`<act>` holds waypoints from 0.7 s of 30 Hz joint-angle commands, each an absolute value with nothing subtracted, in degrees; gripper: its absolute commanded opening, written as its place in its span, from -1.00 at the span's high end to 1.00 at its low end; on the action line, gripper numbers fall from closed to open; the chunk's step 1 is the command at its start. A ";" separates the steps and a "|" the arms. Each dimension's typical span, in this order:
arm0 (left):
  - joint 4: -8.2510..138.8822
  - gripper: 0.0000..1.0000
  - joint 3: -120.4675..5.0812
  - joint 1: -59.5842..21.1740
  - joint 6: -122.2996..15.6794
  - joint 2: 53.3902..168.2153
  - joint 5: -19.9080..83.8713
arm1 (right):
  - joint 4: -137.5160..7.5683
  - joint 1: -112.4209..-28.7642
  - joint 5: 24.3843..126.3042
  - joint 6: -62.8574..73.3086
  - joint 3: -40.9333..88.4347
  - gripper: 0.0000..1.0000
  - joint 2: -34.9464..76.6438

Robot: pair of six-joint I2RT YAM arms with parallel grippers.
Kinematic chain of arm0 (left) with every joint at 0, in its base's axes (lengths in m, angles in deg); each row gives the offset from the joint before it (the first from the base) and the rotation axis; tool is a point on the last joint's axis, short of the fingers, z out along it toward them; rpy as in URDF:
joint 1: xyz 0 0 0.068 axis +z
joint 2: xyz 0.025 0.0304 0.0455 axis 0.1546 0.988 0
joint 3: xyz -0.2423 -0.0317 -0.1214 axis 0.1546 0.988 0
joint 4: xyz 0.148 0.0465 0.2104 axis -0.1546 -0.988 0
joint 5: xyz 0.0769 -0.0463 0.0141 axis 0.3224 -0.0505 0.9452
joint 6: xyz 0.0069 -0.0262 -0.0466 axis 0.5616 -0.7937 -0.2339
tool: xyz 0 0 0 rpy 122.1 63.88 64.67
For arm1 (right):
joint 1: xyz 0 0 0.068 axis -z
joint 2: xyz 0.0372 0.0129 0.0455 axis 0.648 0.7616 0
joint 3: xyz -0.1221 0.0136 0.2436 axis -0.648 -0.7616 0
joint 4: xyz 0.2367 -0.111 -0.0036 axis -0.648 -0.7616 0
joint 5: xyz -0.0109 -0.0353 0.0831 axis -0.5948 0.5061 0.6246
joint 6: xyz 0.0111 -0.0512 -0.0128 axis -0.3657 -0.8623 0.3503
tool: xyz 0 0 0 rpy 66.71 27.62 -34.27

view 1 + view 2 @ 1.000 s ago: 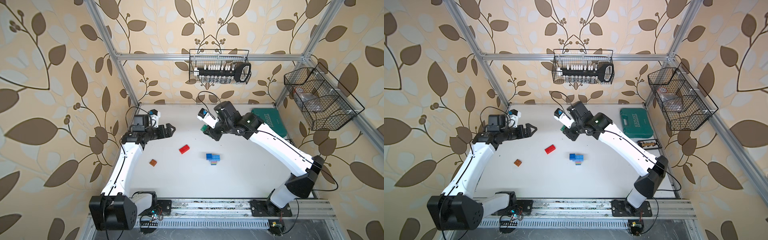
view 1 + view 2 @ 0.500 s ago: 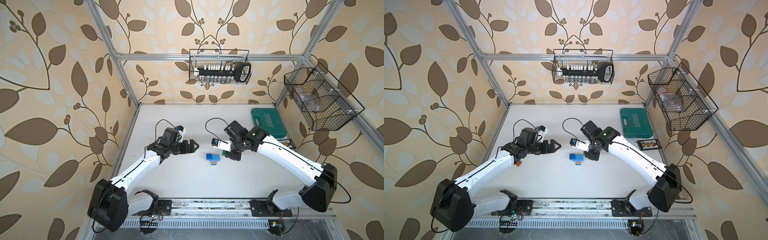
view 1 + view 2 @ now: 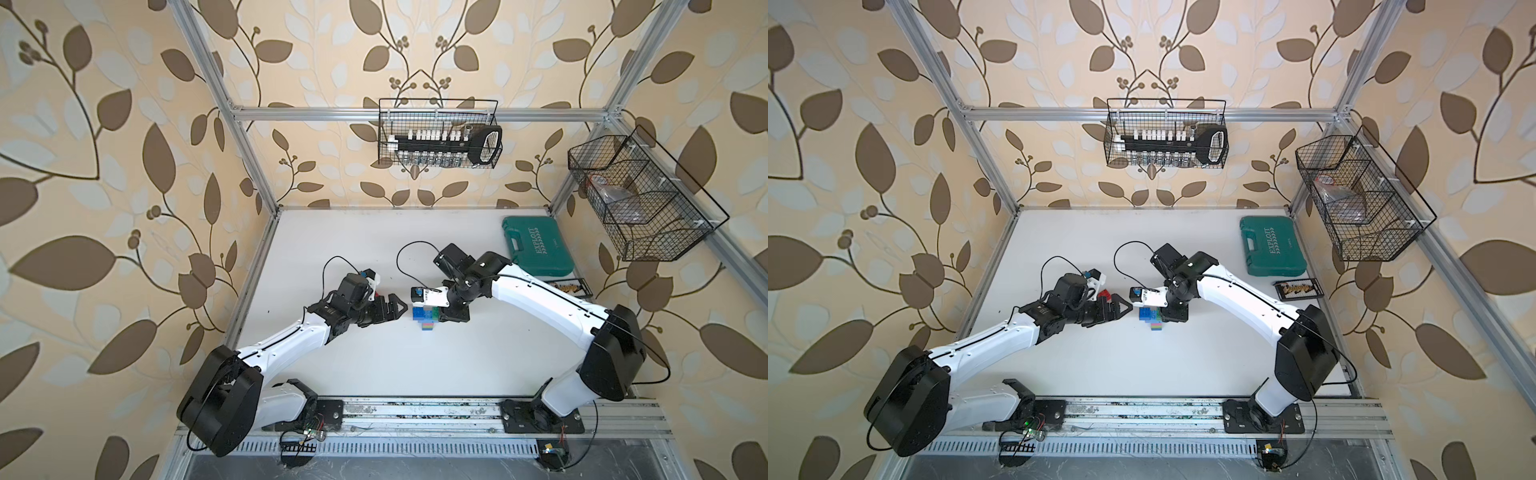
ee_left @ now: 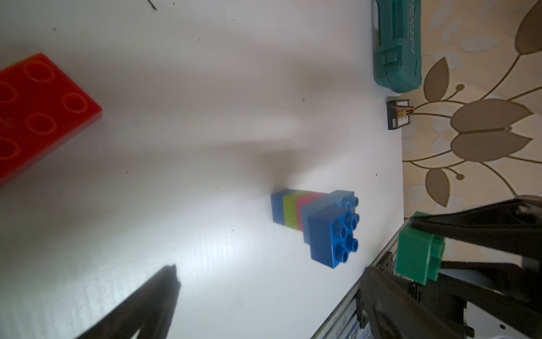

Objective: Assemble a spoon with lego
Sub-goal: Assemble the lego brick with the lego brick.

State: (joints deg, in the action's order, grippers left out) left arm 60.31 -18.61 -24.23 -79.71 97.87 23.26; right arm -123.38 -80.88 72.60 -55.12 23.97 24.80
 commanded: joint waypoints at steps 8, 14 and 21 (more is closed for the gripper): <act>69.74 -0.98 -15.36 -25.03 -83.05 98.35 21.94 | -122.40 -81.08 74.69 -58.94 26.59 1.00 28.01; 70.18 -0.98 -15.44 -25.17 -82.88 98.95 21.45 | -121.44 -81.08 74.87 -58.49 27.04 1.00 29.22; 71.19 -0.98 -15.30 -25.29 -83.38 100.48 20.74 | -122.26 -81.08 75.12 -56.81 29.36 1.00 31.65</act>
State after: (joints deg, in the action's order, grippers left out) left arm 69.10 -15.33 -24.60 -82.74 100.06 22.34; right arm -121.74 -80.88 73.52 -57.85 27.27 30.48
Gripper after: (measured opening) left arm 0.989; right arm 0.280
